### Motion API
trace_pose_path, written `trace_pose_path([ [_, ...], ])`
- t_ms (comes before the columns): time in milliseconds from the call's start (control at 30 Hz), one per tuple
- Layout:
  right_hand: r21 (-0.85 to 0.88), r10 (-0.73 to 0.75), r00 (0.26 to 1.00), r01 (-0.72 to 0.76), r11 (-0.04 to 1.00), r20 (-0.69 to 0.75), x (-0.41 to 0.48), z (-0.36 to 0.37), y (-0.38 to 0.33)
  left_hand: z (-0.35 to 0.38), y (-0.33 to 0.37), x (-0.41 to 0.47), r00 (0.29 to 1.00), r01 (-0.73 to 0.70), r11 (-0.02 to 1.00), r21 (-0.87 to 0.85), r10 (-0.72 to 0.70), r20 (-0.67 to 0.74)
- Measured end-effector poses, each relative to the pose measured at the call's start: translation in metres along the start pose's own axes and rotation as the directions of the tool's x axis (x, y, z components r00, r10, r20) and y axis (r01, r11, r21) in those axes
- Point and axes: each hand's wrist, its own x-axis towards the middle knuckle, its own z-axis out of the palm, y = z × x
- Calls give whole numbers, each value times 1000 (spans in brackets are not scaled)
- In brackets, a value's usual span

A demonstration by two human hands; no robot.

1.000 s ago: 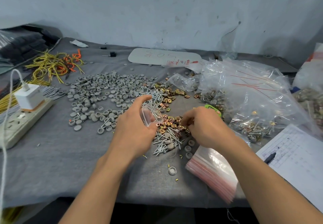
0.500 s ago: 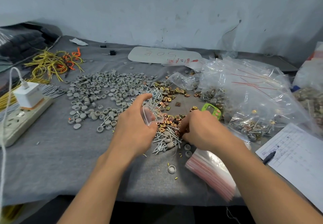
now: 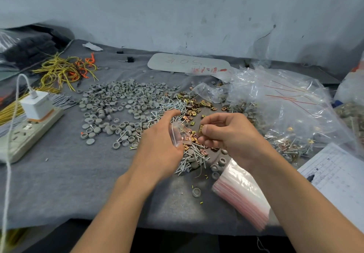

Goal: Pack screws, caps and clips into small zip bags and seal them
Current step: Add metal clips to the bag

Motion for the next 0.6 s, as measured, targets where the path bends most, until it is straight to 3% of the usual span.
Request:
trace_pose_path([
  [133,-32,-58,998,58,998,25,1,12,2,2,1,0,999,1,1000,11,-1,38],
  [400,-286,-138,988,115,951,-62,2,41,10,4,-2,1,998,-39,999,7,38,49],
  [600,-192,-120,992,109,975,-42,5,36,4,0,-8,4,1000,-22,997,-73,22,-2],
])
